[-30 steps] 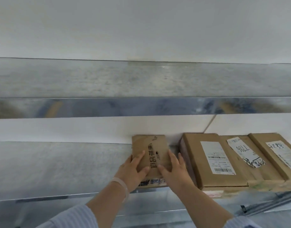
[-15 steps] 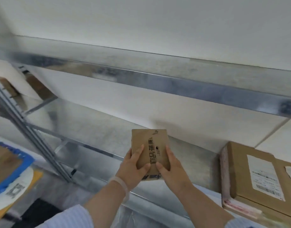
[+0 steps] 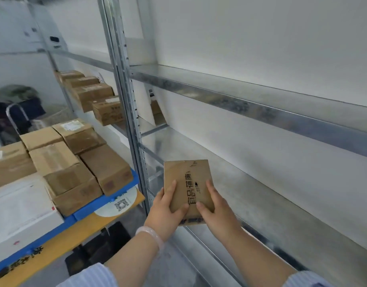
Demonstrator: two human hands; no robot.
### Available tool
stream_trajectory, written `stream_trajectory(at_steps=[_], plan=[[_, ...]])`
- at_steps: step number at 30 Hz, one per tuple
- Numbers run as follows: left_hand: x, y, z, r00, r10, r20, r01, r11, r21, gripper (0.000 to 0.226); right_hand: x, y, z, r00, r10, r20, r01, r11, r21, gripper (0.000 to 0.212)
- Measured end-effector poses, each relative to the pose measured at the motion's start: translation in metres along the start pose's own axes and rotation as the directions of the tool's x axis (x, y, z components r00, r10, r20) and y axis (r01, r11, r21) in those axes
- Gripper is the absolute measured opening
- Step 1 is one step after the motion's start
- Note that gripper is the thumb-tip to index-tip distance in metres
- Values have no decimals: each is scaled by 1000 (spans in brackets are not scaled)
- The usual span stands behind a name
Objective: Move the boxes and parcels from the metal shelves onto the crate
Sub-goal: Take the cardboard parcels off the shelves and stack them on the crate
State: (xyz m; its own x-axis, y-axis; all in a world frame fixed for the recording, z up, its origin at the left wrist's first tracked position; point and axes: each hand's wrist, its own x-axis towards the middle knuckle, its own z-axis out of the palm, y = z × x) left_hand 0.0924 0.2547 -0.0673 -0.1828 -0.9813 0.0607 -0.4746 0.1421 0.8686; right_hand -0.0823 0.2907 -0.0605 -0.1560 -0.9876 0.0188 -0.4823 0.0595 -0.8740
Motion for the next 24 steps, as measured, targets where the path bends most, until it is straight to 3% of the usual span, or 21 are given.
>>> stream_trajectory(at_steps=[13,24], plan=[[63,-77,-156,977,-70,-203,81,996,46,73,108,-91,147,980,-95,174,101,995,-25,71],[120,-98,-200,931,-149,-335,163,987,13,74,194,-130,189,945,-152,289,165,986,-23,68]])
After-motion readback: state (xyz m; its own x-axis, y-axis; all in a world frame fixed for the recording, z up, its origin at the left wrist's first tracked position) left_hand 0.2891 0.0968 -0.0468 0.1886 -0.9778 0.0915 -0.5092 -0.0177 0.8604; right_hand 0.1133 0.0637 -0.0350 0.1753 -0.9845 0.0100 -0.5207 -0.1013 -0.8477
